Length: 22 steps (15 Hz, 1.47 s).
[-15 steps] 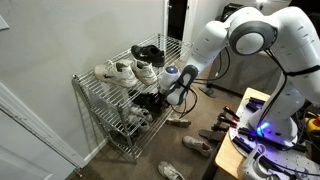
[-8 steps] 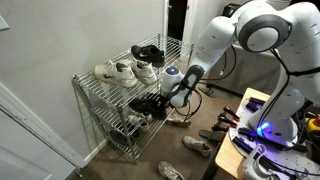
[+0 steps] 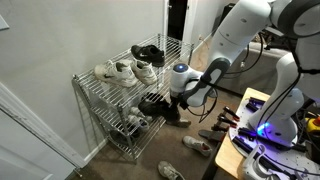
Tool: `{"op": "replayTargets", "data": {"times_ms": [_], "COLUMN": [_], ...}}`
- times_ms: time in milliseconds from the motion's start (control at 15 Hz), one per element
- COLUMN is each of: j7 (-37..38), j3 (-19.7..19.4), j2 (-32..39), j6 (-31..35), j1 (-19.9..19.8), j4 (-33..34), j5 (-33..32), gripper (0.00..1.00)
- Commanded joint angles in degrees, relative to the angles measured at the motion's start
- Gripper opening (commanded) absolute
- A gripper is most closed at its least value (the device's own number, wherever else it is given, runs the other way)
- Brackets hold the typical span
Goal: Move the black sneaker from the second shelf to the topmost shelf.
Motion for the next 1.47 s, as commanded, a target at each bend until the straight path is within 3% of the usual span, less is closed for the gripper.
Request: {"op": "replayTargets", "data": {"times_ms": [0,200,400,600,667,933,1200,1267,1333,1400], "j7": [3.5,5.9,16.5,28.4,30.3,45.1,60.7,54.7,55.8,55.8], "j3": [-0.3,-0.6,-5.2,-8.9,-13.2,-20.6,-22.6,-21.6,-21.7,-21.7], "j2": [-8.9,-12.9,-17.1,-21.5,-23.0,-28.2,-32.4,-27.6,-28.2,-28.1], "j6": [-3.1,-4.5,-3.0,-2.9,-2.9,-4.5,-8.3,-5.4,-5.8,-5.8], "j1": [0.3,-0.2,2.4,2.6,6.4,10.5,11.7,10.8,10.8,10.8], "j4": [-7.8,-11.9,-17.1,-20.9,-22.3,-24.2,-24.0,-22.8,-22.8,-22.8], "j5": [-3.5,-5.2,-12.0,-22.4,-23.7,-39.7,-55.9,-50.6,-51.5,-51.5], "gripper": [0.05,0.05,0.05,0.05,0.05,0.05,0.05,0.05,0.11,0.11]}}
